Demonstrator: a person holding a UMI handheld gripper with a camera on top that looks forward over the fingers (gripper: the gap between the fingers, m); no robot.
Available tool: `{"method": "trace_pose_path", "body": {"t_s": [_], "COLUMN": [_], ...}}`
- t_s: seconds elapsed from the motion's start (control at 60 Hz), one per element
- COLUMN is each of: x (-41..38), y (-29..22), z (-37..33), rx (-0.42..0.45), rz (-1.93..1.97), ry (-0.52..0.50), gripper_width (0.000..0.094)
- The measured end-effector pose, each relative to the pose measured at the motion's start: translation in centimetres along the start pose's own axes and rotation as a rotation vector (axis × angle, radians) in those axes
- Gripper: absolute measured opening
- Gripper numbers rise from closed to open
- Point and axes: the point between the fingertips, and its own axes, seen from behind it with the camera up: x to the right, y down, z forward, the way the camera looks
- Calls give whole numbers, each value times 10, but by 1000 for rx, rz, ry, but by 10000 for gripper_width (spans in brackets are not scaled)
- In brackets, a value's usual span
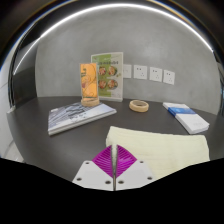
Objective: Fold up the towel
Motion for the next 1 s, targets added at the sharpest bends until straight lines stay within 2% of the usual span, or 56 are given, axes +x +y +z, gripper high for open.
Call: {"method": "trace_pose_path", "body": {"t_s": [0.183,0.333,0.483,0.6,0.733,0.783,0.8,0.85,0.917,1.0], "x": [69,182,273,305,310,308,307,308,304,282], "y": [-73,-94,-41,14,24,23,23,25,23,18], "z": [-48,-86,-91,-81,-84,-89,-91,-102,-119,-143], "rx": [144,205,104,-15,-11,-21,-26,-44,-45,-22], "rz": [59,133,175,196,224,230,228,217,210,216], "ry": [67,254,408,453,480,491,497,532,556,549], "gripper_width": [9,10,10,15,42,138,257,473,818,822]}}
